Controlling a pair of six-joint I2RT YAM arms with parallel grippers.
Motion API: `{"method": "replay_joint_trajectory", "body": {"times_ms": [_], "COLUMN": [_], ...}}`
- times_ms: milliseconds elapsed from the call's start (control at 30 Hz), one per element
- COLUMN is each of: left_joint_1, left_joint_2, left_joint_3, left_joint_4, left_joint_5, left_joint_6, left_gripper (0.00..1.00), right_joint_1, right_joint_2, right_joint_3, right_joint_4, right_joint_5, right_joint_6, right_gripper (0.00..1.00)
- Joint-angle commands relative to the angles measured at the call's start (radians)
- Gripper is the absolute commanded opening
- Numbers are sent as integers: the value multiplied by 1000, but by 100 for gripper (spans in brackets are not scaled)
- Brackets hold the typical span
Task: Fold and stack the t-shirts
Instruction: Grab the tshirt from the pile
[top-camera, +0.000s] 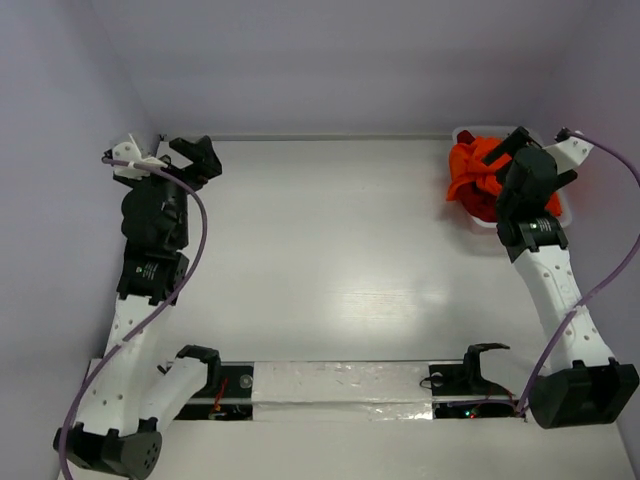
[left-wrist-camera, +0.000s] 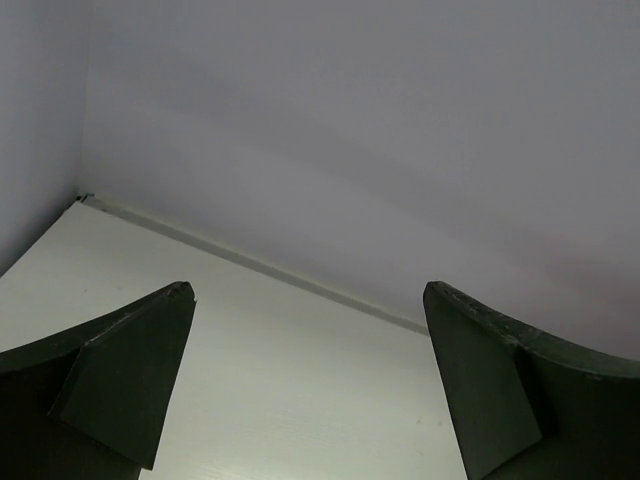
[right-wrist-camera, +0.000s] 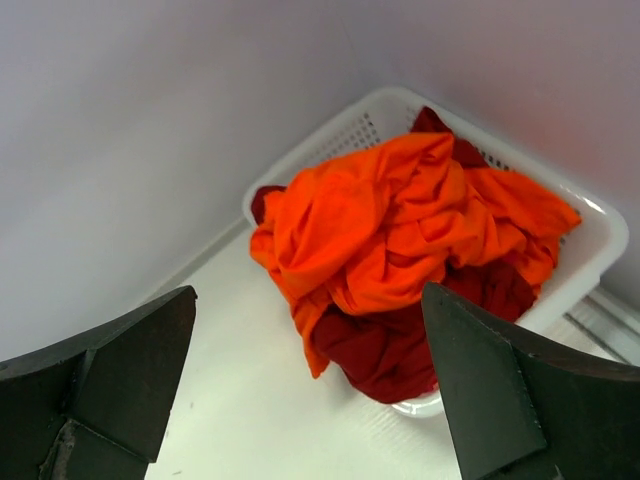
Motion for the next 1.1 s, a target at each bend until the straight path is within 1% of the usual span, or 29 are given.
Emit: {"method": "replay_joint_trajectory", "body": {"times_ms": [0,33,67,100,133,167,200,233,267,300,333,400,467,533,567,600,633,733,833,900,933,1067], "left_joint_1": [18,18,18,7,7,-4,-4,-4,-4,-4,-4,-15,-38,-48,-48,-59,-59,-59,-68,-68,-68,-68], "left_joint_2": [35,71,114,117,85,62,41,24,27,37,60,79,102,114,122,122,123,131,143,149,151,151], "left_joint_3": [105,200,216,215,171,137,106,74,78,91,120,143,181,206,225,235,247,267,267,269,266,266], "left_joint_4": [-101,-182,-257,-264,-250,-196,-178,-172,-198,-228,-258,-310,-353,-374,-390,-394,-397,-413,-419,-425,-427,-425], "left_joint_5": [134,146,154,171,189,193,185,176,174,171,176,177,136,92,82,75,62,50,33,30,33,35], "left_joint_6": [-44,-75,-78,-83,-87,-92,-100,-107,-109,-109,-106,-83,-62,-51,-46,-42,-40,-46,-49,-54,-55,-60], "left_gripper": [99,99,99,99,99,99,99,99,99,99,99,99,99,99,99,99,99,99,99,99,99,99], "right_joint_1": [-3,-3,-3,-3,-3,-3,-3,-3,-3,-3,-3,-12,-12,-12,-12,-12,-12,-12,-12,-12,-12,-21], "right_joint_2": [5,6,40,76,124,184,324,388,441,481,514,502,474,480,505,514,520,523,538,577,588,646], "right_joint_3": [42,32,38,66,110,171,321,390,447,534,547,540,506,531,546,558,563,563,564,584,587,592], "right_joint_4": [-67,-49,-17,-32,-79,-228,-304,-368,-454,-482,-493,-434,-350,-345,-367,-377,-384,-429,-446,-472,-478,-476], "right_joint_5": [107,76,9,-69,-129,-116,-104,-99,-111,-115,-131,-200,-292,-322,-317,-308,-264,-153,-106,-81,-58,-56], "right_joint_6": [72,46,-9,-61,-90,-63,-30,-31,-31,-28,-13,-29,-28,-14,-13,-19,-17,18,18,17,17,3], "right_gripper": [100,100,100,100,100,100,100,100,100,100,100,100,100,100,100,97,84,72,67,69,71,70]}}
